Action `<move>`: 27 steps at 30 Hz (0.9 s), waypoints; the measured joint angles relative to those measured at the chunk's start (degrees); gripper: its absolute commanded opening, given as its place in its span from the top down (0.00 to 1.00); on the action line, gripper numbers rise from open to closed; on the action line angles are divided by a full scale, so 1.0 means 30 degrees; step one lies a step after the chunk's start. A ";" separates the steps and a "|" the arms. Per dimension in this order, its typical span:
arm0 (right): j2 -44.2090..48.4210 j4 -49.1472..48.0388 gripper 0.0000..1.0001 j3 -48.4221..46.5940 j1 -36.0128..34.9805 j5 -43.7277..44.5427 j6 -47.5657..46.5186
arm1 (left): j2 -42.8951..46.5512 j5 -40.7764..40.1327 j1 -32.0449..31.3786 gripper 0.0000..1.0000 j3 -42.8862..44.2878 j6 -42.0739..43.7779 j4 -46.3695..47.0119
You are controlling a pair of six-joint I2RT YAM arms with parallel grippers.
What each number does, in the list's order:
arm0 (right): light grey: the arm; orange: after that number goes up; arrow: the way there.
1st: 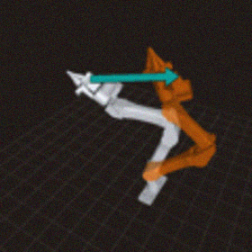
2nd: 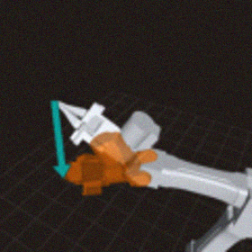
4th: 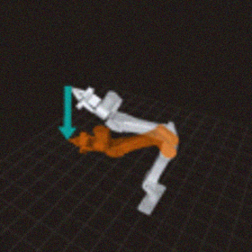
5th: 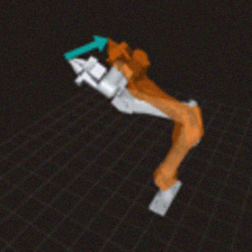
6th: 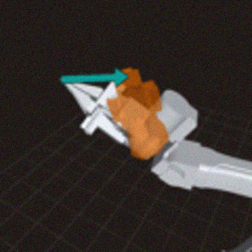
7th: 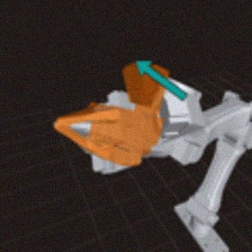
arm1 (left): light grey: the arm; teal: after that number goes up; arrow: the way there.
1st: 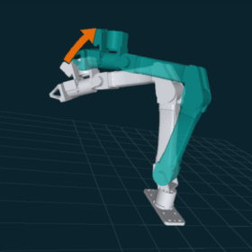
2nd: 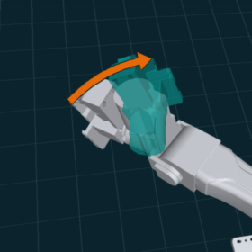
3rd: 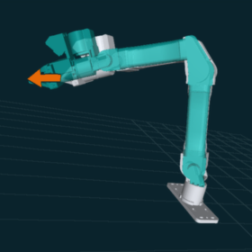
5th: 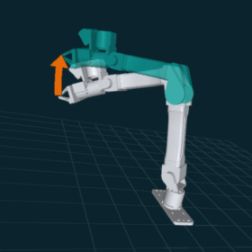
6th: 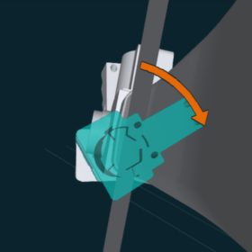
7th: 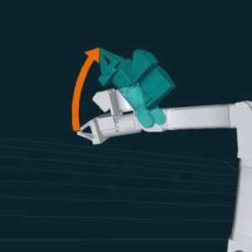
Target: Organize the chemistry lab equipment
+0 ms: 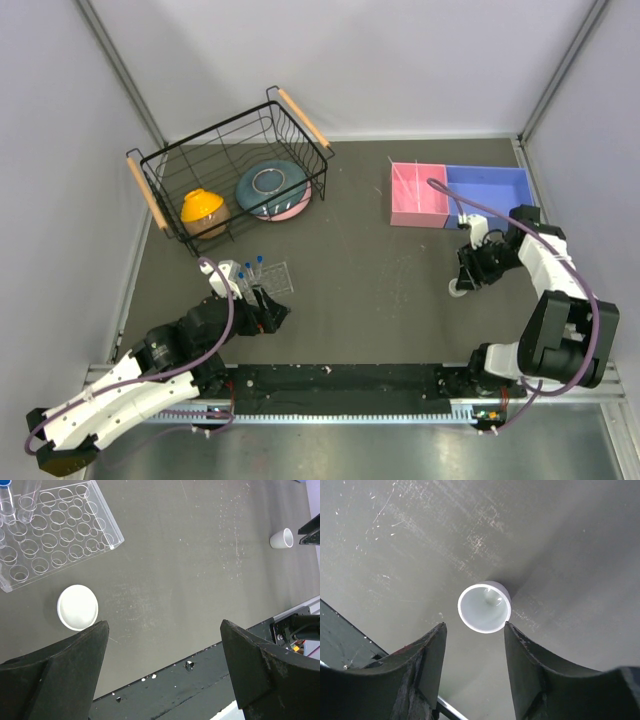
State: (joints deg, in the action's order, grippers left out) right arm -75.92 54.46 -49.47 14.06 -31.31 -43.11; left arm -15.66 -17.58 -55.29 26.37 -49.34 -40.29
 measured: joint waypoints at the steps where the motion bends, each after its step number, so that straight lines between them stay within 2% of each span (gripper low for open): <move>1: -0.0124 -0.0007 0.52 0.0000 0.0000 0.0007 0.0007 | 0.0000 0.0000 0.0000 0.01 0.0000 0.0000 0.0000; 8: -0.1588 -0.0379 0.65 -0.0131 0.0044 0.0262 0.0058 | 0.0000 0.0000 0.0000 0.01 0.0000 0.0000 -0.0007; 18: -0.2907 -0.1093 0.67 -0.0481 0.0124 0.0576 0.0401 | 0.0000 0.0000 0.0000 0.01 0.0000 0.0000 -0.0007; 27: -0.2127 -0.1122 0.67 -0.0124 0.0117 0.0372 0.0401 | -0.0007 -0.0007 0.0000 0.01 0.0000 0.0007 0.0000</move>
State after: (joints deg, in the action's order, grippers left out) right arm -82.30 51.09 -49.84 14.41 -30.20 -41.91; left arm -15.68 -17.61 -55.29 26.37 -49.32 -40.29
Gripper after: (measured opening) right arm 0.332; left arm 0.987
